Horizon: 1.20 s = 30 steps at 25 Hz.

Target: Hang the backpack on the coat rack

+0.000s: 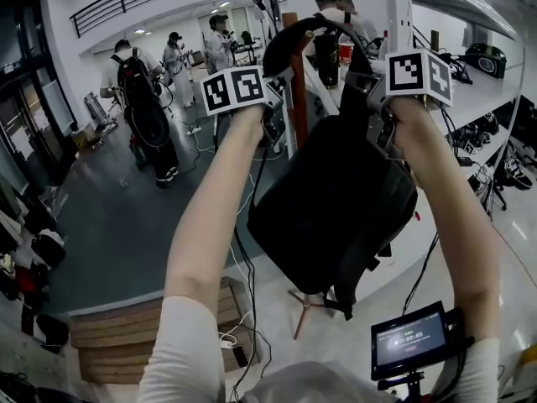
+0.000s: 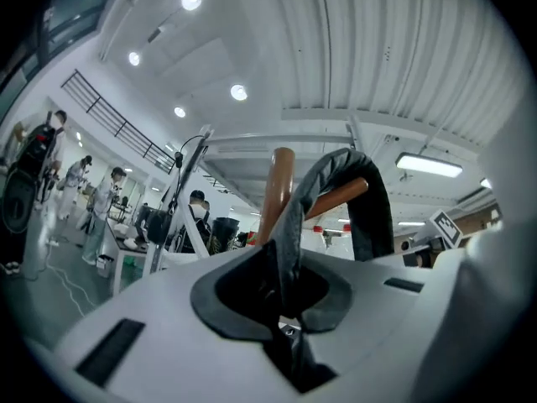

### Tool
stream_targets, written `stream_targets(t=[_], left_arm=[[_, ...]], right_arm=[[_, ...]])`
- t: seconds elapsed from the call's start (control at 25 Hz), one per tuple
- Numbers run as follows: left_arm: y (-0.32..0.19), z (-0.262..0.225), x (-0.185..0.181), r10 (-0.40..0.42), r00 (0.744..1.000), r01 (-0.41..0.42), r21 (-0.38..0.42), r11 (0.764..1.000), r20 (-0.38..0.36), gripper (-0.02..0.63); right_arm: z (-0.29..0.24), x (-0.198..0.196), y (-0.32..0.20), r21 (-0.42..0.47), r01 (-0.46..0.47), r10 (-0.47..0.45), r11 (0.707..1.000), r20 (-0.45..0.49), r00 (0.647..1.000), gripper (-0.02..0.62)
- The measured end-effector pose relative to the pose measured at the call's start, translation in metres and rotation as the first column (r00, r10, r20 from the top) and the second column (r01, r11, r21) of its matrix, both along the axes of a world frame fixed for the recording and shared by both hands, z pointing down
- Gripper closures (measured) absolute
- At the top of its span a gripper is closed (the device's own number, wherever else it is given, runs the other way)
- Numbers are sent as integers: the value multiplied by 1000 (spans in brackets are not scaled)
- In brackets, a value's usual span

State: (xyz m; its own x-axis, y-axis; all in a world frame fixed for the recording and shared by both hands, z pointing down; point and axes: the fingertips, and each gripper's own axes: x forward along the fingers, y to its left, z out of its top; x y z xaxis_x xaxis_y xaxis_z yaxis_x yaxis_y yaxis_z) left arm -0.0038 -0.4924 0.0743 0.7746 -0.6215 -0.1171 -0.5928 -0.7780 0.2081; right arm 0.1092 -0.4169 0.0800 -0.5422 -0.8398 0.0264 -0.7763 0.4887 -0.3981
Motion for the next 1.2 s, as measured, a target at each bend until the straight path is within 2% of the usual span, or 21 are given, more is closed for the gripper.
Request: stream_targets(t=[0.12, 0.24, 0.36, 0.56, 0.76, 0.84, 0.96, 1.12, 1.2], left_arm=[[-27, 21, -5, 10, 1000, -10, -47, 999, 2, 565], [-18, 30, 10, 32, 998, -31, -21, 999, 56, 563], [-14, 28, 10, 26, 996, -31, 49, 998, 88, 563], [-13, 46, -3, 5, 996, -19, 157, 987, 92, 563], [32, 48, 12, -54, 993, 19, 306, 952, 103, 563], [57, 46, 16, -7, 998, -15, 314, 949, 67, 563], [90, 43, 16, 63, 998, -63, 324, 944, 11, 542], [122, 39, 10, 48, 998, -57, 408, 911, 32, 459], [135, 38, 7, 32, 999, -48, 446, 894, 42, 429]], right_arm=[[25, -9, -23, -48, 11, -11, 999, -4, 1000, 555], [37, -7, -21, -63, 21, -22, 998, -11, 1000, 555], [36, -18, -25, -50, 39, -40, 998, -28, 999, 555], [50, -46, -36, 13, 53, -52, 999, -81, 995, 555], [47, -33, -10, 155, 28, -10, 988, -113, 993, 554], [41, -25, 7, 245, 15, 13, 969, -110, 994, 554], [32, -15, 31, 387, -8, 43, 922, -82, 996, 552], [27, -8, 50, 505, -42, 87, 862, -66, 994, 551], [23, -7, 62, 566, -57, 101, 823, -47, 994, 541]])
